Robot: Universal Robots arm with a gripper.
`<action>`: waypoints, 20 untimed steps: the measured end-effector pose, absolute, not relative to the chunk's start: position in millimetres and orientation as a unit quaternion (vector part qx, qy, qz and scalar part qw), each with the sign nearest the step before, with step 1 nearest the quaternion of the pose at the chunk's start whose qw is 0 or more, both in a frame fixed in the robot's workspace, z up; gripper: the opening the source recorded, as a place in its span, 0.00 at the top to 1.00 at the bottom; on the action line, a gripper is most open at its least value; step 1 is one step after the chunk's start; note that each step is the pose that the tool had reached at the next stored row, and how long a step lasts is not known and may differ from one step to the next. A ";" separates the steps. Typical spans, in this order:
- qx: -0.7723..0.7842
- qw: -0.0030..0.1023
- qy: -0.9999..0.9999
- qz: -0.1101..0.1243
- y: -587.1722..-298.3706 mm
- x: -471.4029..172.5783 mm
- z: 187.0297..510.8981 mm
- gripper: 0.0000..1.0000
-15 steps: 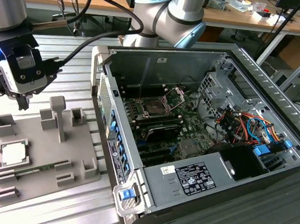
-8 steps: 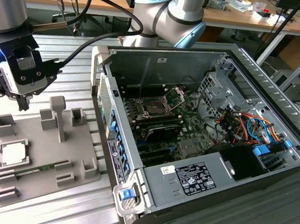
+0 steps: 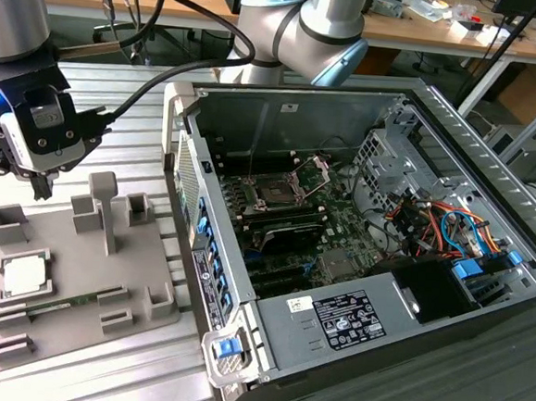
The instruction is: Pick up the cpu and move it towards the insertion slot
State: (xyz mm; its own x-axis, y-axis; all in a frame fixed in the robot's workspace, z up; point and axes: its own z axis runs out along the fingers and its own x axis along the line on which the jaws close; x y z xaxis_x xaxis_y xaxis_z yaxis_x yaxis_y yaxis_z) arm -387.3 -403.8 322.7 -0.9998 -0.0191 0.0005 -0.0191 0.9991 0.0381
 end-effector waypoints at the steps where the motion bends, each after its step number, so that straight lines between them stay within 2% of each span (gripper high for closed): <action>1: 0.010 0.000 -1.000 -0.019 -403.8 -387.4 322.3 0.89; 20: 0.010 0.000 -1.000 -0.019 -403.8 -387.3 315.9 0.89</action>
